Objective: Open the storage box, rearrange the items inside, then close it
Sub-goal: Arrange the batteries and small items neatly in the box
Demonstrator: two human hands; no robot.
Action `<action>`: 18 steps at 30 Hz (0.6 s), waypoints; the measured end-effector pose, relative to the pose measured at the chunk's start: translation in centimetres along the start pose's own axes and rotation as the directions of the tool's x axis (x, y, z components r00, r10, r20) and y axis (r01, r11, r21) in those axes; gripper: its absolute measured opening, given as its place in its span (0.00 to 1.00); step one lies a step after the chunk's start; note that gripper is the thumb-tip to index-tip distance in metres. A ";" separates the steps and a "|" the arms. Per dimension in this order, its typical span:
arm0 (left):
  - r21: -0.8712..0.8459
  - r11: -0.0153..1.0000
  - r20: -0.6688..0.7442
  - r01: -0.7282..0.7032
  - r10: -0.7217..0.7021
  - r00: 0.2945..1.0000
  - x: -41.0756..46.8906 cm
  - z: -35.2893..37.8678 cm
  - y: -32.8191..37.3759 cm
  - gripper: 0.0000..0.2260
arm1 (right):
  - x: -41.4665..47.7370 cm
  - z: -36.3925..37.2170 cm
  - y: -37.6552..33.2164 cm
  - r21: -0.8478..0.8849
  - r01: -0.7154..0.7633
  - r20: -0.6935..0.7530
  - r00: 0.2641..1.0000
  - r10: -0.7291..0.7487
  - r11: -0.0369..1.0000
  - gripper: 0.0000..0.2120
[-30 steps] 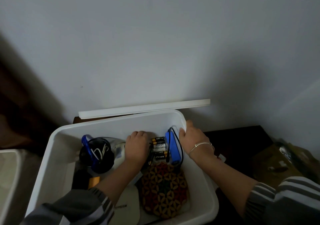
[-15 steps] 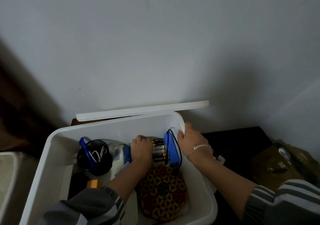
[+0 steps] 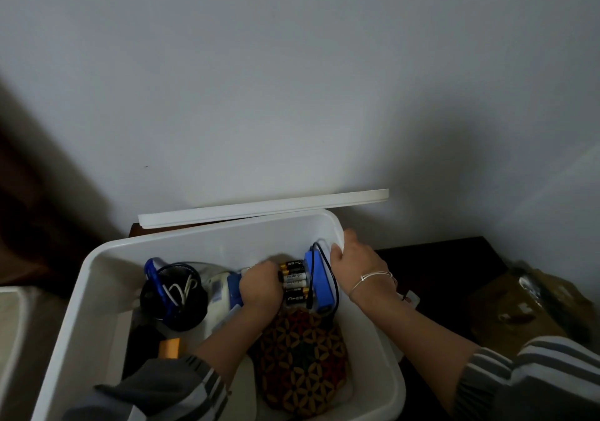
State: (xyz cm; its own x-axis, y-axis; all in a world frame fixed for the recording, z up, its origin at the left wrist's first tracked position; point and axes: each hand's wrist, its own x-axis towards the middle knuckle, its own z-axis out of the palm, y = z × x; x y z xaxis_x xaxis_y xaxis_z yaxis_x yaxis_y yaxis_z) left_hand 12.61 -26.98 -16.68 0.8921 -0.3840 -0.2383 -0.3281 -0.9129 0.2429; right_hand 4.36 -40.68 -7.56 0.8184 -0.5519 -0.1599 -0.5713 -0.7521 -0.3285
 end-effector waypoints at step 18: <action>-0.107 0.935 -0.045 -0.338 0.336 0.941 0.9 -1.7 0.2 0.11 | -0.1 0.0 -0.1 0.006 0.007 0.010 1.000 -0.007 1.000 0.14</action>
State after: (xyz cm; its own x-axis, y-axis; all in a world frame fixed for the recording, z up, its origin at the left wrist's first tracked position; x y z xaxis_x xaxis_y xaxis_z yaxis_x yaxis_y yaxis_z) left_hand 13.91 -27.24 -15.24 0.7432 -0.6614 -0.1006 -0.5754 -0.7087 0.4083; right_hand 4.29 -40.55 -7.49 0.8231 -0.5428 -0.1671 -0.5651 -0.7539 -0.3350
